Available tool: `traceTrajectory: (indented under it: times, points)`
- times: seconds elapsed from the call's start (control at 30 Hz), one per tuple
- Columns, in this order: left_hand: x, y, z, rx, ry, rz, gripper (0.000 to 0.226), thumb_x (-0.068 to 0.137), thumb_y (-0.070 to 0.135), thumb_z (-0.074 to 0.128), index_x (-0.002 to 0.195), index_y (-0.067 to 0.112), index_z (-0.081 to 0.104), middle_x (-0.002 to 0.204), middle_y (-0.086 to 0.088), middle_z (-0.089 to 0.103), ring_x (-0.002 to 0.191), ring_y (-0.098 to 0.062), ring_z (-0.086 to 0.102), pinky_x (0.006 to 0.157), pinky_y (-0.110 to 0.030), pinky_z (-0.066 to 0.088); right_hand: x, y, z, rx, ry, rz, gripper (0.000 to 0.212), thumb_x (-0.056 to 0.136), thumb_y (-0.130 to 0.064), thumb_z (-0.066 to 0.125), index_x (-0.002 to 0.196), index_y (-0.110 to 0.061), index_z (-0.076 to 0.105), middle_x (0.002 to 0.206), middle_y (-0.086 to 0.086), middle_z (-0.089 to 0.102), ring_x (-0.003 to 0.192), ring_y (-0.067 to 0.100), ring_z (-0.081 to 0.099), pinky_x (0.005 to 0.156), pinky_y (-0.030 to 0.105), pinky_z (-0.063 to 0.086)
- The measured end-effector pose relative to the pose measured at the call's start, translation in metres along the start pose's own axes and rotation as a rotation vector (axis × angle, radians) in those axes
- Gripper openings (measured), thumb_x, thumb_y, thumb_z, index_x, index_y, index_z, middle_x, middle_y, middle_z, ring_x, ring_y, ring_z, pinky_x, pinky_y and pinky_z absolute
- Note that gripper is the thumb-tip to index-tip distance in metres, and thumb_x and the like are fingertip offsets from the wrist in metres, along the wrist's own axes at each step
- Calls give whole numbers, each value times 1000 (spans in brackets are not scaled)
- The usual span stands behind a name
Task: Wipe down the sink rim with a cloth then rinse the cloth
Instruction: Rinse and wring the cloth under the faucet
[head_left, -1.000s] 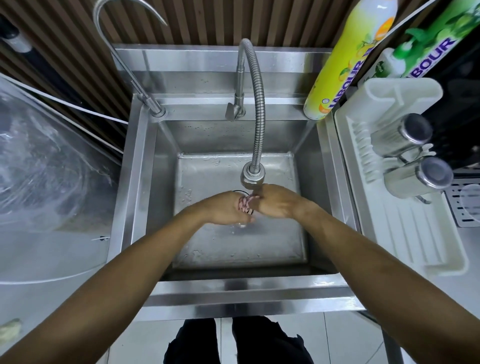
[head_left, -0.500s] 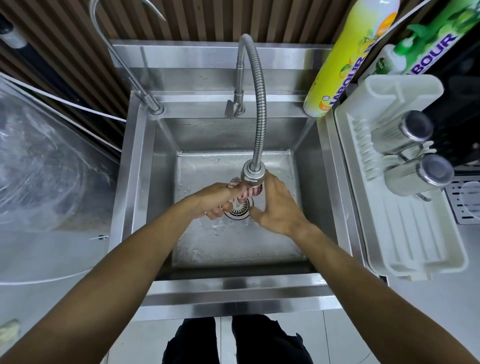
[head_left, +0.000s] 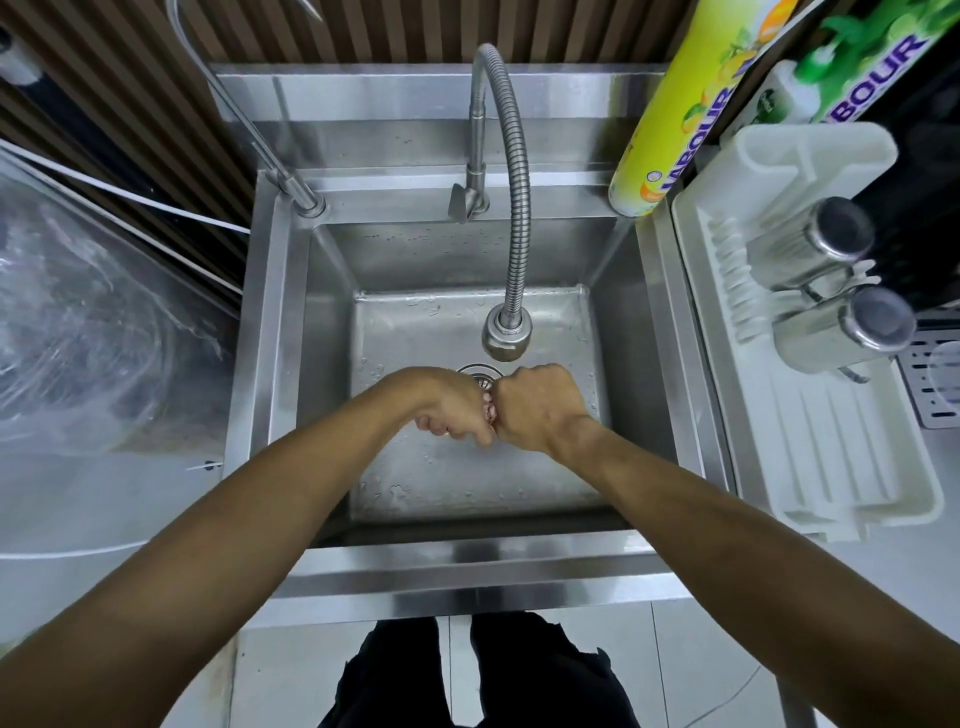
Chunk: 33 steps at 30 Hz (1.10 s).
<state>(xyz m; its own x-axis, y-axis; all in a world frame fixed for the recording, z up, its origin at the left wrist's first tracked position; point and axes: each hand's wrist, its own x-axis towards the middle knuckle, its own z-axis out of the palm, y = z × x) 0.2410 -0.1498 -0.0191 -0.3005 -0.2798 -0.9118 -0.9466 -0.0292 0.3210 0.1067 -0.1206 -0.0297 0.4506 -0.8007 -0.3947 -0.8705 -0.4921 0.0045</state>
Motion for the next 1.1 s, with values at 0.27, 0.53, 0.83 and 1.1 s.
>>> traceTrajectory:
  times: [0.27,0.53,0.83,1.1]
  points:
    - [6,-6,15,634,827,208,19,94,28,53,107,20,65,97,-6,73,86,-34,69,65,-34,38,-11,4,-17,825,-291,332,16,86,-21,58,71,-14,54,70,0,58,63,20,57,54,27,38]
    - [26,-25,25,519,1107,442,16,87,29,73,101,22,75,77,-3,76,58,-33,69,54,-30,39,3,23,-5,1377,-843,259,50,86,-4,51,43,-23,34,44,-3,30,36,11,19,50,27,12]
    - [14,-30,18,457,829,293,25,94,35,53,117,32,59,92,-4,71,86,-32,67,68,-33,43,26,39,-3,1035,-722,169,20,84,-14,73,80,-17,53,69,1,48,57,14,43,54,26,43]
    - [17,-27,18,-642,342,2,22,85,39,65,81,19,56,60,2,46,50,-17,34,49,-24,26,-24,13,54,378,166,35,99,75,-11,73,157,-13,17,152,14,30,133,34,42,113,45,41]
